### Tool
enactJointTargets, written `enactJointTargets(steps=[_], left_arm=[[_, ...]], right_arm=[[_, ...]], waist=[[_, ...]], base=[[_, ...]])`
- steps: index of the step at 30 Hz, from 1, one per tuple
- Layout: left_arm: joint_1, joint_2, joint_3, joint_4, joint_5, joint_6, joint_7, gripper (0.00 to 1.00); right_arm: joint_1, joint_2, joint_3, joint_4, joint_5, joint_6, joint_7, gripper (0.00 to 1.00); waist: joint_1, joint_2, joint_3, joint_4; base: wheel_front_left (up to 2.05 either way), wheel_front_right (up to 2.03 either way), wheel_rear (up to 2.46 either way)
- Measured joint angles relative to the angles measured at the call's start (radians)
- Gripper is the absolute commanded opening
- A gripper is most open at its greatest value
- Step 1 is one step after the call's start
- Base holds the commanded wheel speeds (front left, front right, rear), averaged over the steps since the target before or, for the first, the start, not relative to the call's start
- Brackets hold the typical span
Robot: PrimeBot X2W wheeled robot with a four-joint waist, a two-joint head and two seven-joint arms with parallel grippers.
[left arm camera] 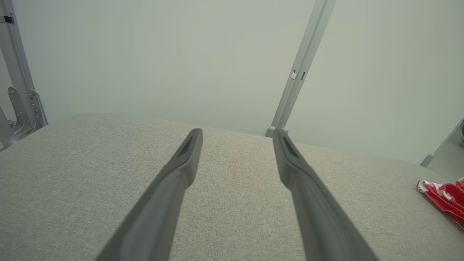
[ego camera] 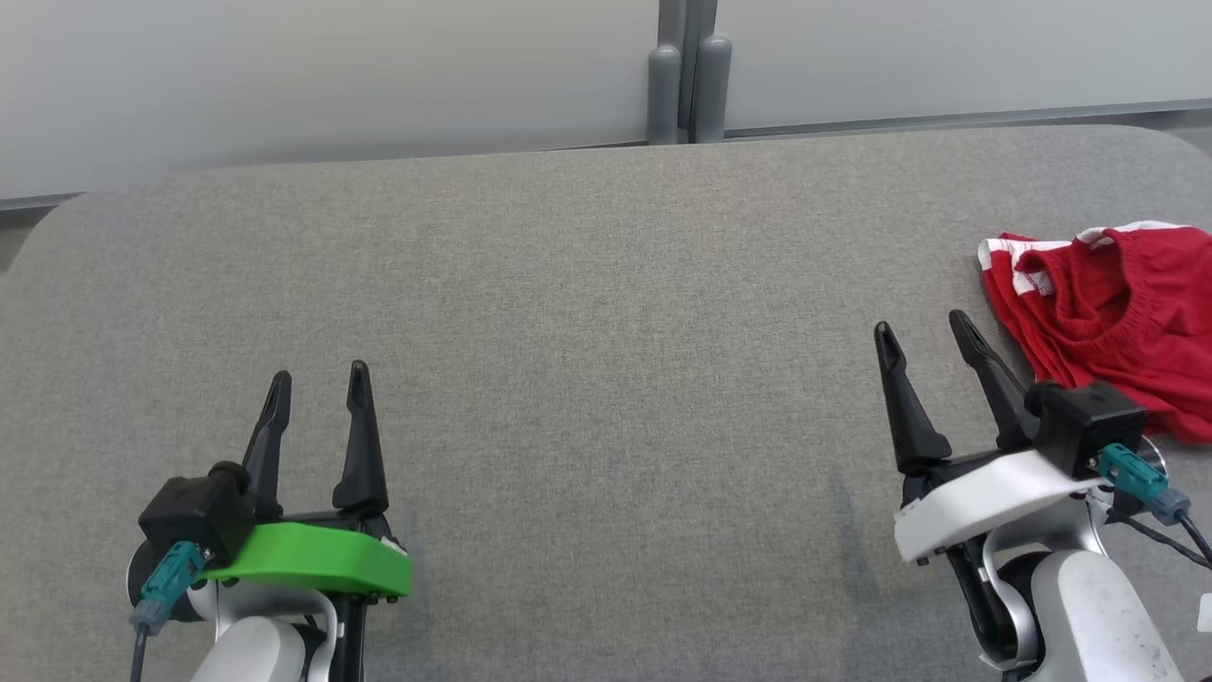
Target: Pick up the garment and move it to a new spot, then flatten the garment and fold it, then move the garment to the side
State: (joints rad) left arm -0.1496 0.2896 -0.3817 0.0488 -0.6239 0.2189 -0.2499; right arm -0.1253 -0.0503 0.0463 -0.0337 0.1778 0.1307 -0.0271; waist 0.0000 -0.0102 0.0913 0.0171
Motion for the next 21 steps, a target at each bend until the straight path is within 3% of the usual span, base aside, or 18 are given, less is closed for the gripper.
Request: enactJointTargets(steps=[21], left_arm=[[0.036,-0.020,0.012,0.050,0.046,-0.016,-0.011,1.00]], right_arm=[[0.021,0.000,0.008,0.035,-0.011,0.000,-0.013,1.00]], waist=[[0.0000,0.0000,-0.020,0.007]], base=[[0.00,0.00,0.00]])
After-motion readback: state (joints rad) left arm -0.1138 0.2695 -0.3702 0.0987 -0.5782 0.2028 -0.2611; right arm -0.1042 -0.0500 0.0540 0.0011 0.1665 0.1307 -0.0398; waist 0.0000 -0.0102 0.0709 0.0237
